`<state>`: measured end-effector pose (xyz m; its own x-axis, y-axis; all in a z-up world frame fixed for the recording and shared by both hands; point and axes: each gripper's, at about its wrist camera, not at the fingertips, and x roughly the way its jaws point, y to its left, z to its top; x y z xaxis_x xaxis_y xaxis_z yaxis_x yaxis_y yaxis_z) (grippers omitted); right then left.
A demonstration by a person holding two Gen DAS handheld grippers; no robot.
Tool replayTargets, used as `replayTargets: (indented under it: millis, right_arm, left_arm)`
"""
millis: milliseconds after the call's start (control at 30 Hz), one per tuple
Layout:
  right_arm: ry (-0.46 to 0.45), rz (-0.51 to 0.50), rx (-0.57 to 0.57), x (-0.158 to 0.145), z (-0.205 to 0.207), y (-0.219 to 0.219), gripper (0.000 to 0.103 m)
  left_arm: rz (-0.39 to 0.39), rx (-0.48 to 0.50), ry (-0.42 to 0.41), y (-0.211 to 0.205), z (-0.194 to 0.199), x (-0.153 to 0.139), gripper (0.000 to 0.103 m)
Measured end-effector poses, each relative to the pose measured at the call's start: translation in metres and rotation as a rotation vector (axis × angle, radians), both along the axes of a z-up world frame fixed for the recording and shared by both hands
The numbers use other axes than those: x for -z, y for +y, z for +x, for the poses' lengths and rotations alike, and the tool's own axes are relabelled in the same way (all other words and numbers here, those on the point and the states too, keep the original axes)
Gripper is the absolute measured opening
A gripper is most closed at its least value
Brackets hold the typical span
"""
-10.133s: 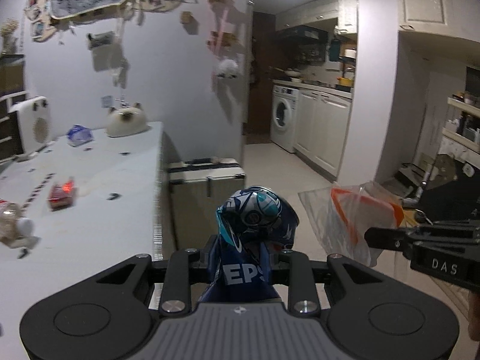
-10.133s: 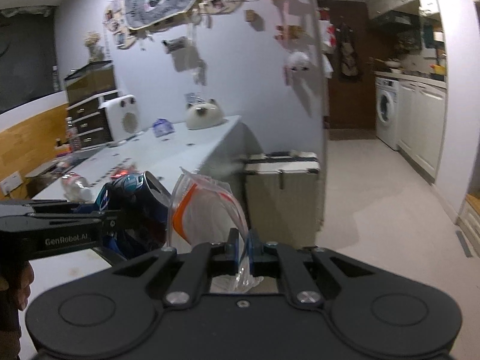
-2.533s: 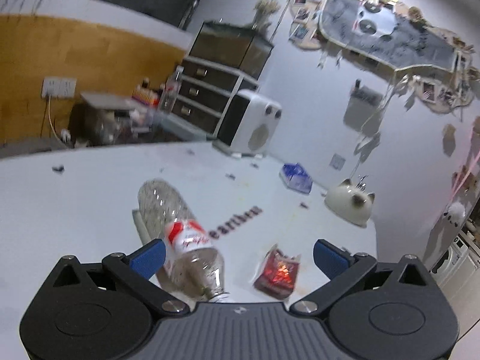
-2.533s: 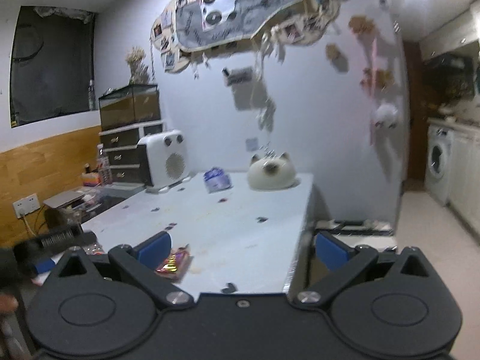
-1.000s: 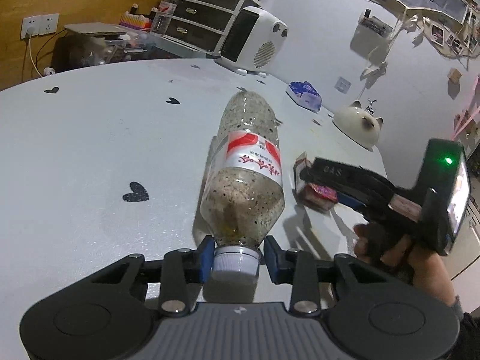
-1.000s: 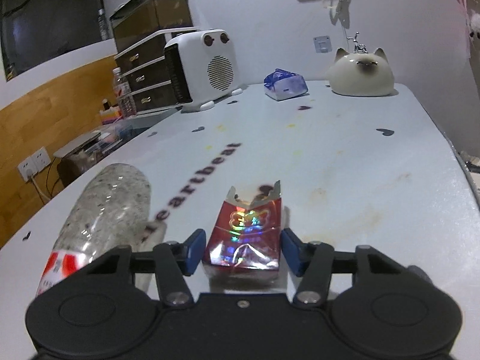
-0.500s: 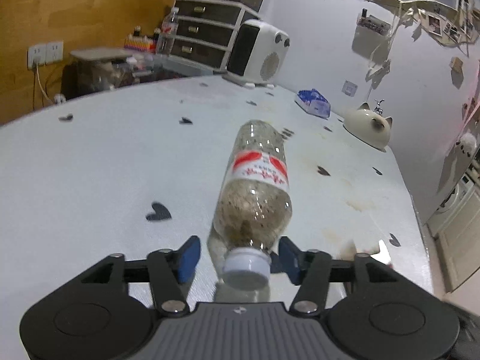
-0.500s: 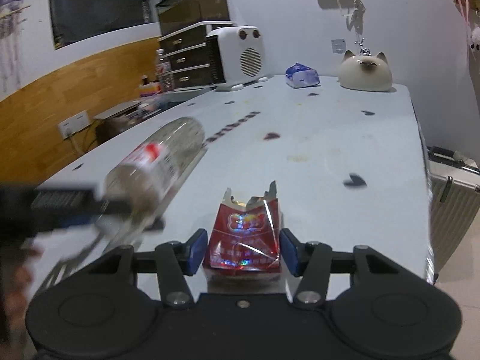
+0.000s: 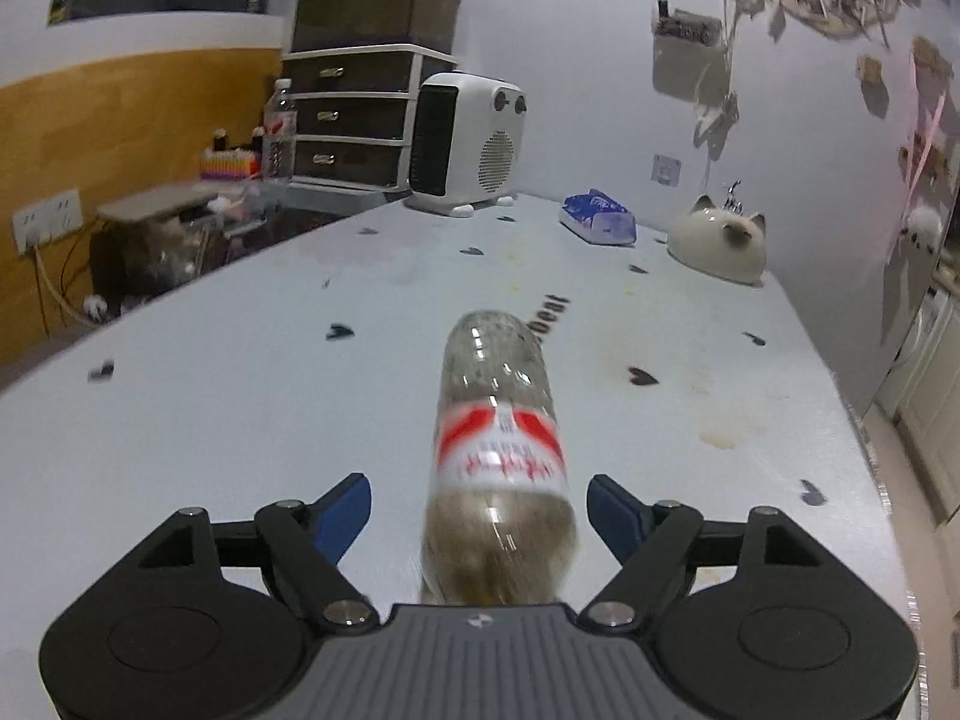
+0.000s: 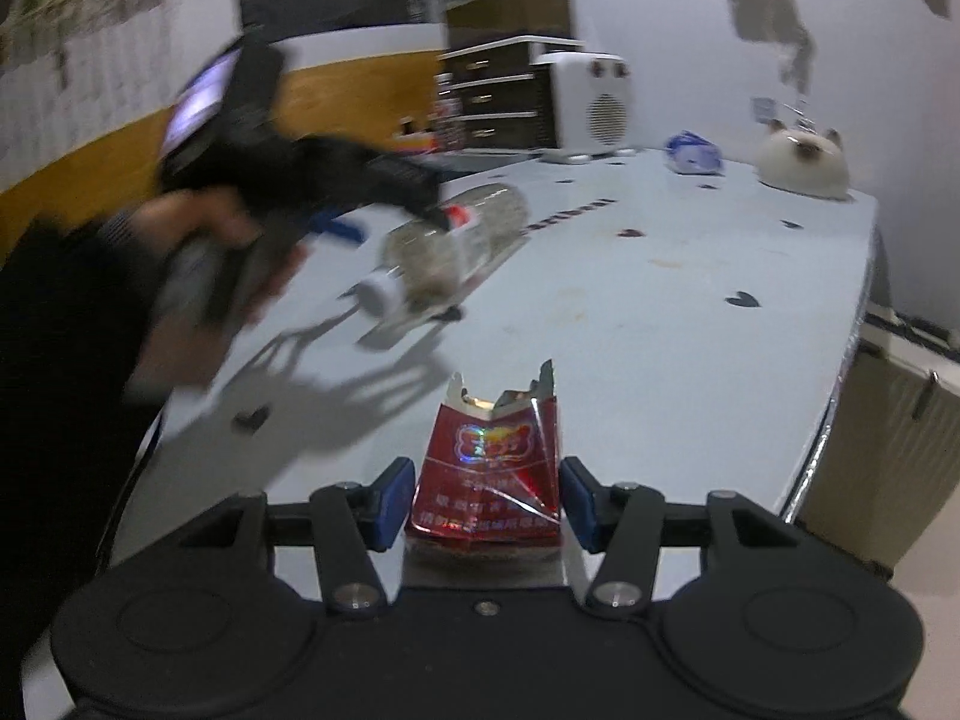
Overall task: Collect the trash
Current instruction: 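Grasp the clear water bottle with the left tool while the right tool grasps the red wrapper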
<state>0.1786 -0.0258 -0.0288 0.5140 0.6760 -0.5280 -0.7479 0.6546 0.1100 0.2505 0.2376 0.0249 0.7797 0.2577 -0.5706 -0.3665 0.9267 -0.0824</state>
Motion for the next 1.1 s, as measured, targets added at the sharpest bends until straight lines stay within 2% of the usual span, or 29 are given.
replayTargets:
  millis: [100, 200, 267, 367, 533, 667, 800, 867, 967, 1100]
  right_arm:
    - [-0.006, -0.01, -0.041, -0.001, -0.009, -0.005, 0.054]
    - [0.002, -0.008, -0.049, -0.002, -0.012, -0.008, 0.054]
    - [0.01, -0.014, -0.039, -0.003, -0.011, -0.007, 0.055]
    - [0.027, -0.02, 0.016, -0.007, -0.011, -0.003, 0.055]
    - [0.073, -0.015, 0.082, -0.009, -0.012, 0.006, 0.074]
    - [0.071, -0.035, 0.122, -0.01, -0.011, 0.02, 0.078]
    - [0.095, -0.057, 0.179, -0.004, -0.003, 0.029, 0.076]
    - [0.102, -0.053, 0.196, 0.0, -0.001, 0.03, 0.073]
    - [0.088, -0.042, 0.215, 0.002, -0.001, 0.028, 0.055]
    - [0.103, -0.012, 0.243, 0.001, 0.001, 0.02, 0.053]
  left_arm:
    - [-0.001, 0.023, 0.063, 0.009, 0.023, 0.003, 0.086]
    - [-0.087, 0.03, 0.111, 0.023, 0.039, 0.01, 0.088]
    - [-0.11, 0.052, 0.127, 0.028, 0.045, 0.012, 0.088]
    - [-0.092, 0.064, 0.127, 0.03, 0.051, 0.01, 0.087]
    - [-0.067, 0.103, 0.156, 0.029, 0.066, 0.013, 0.083]
    - [-0.043, 0.121, 0.192, 0.025, 0.074, 0.02, 0.081]
    - [-0.068, 0.128, 0.207, 0.028, 0.077, 0.028, 0.065]
    - [-0.073, 0.122, 0.199, 0.029, 0.075, 0.029, 0.065]
    - [-0.068, 0.118, 0.183, 0.027, 0.069, 0.028, 0.064]
    - [-0.093, 0.114, 0.156, 0.025, 0.055, 0.025, 0.063]
